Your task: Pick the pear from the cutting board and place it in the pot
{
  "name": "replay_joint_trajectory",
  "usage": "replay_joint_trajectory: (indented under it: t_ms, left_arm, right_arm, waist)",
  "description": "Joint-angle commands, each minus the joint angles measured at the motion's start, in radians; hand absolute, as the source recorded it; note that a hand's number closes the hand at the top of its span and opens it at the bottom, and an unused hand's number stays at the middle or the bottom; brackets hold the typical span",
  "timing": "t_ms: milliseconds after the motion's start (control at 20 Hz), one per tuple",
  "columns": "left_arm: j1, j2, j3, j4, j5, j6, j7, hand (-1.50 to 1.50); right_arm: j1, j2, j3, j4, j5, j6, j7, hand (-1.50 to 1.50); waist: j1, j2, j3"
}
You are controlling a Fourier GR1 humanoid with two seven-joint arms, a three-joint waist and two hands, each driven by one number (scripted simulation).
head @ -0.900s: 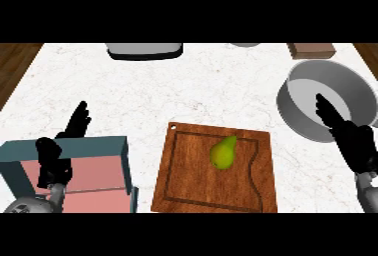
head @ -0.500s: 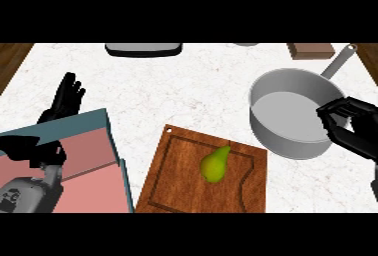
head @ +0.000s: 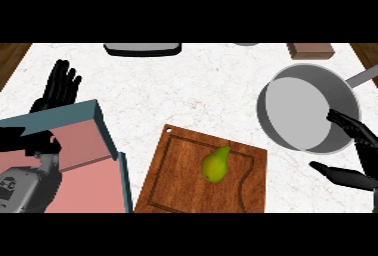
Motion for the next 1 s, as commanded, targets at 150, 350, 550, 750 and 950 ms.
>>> replay_joint_trajectory:
  t_ms: [150,350,550,750,950]
  left_arm:
    - [-0.033,-0.03,0.015,0.021,-0.006,-0.017,0.023,0.0]
    - [-0.06,-0.01,0.045,0.071,0.001,-0.051,0.012,0.0]
    - [-0.073,-0.047,0.047,0.103,-0.027,-0.04,-0.001,0.0]
    - [0.006,0.011,0.094,0.017,-0.005,-0.102,0.013,0.0]
    - [-0.05,-0.061,0.065,0.035,-0.061,-0.065,0.016,0.0]
  right_arm:
    - [0.038,-0.102,0.068,-0.077,0.151,0.043,0.068,-1.5]
    - [-0.031,-0.158,0.144,-0.197,0.214,0.087,0.284,-1.5]
    - [-0.049,-0.073,0.217,-0.338,0.253,0.063,0.492,-1.5]
    - [-0.061,-0.028,0.263,-0.412,0.288,0.073,0.647,-1.5]
    - [-0.154,-0.026,0.234,-0.354,0.27,0.179,0.753,-1.5]
  waist:
    - [0.004,0.0,0.001]
    - [0.004,0.002,0.0]
    - [0.002,0.002,0.001]
    - [0.009,0.0,0.001]
    - [0.007,0.002,0.002]
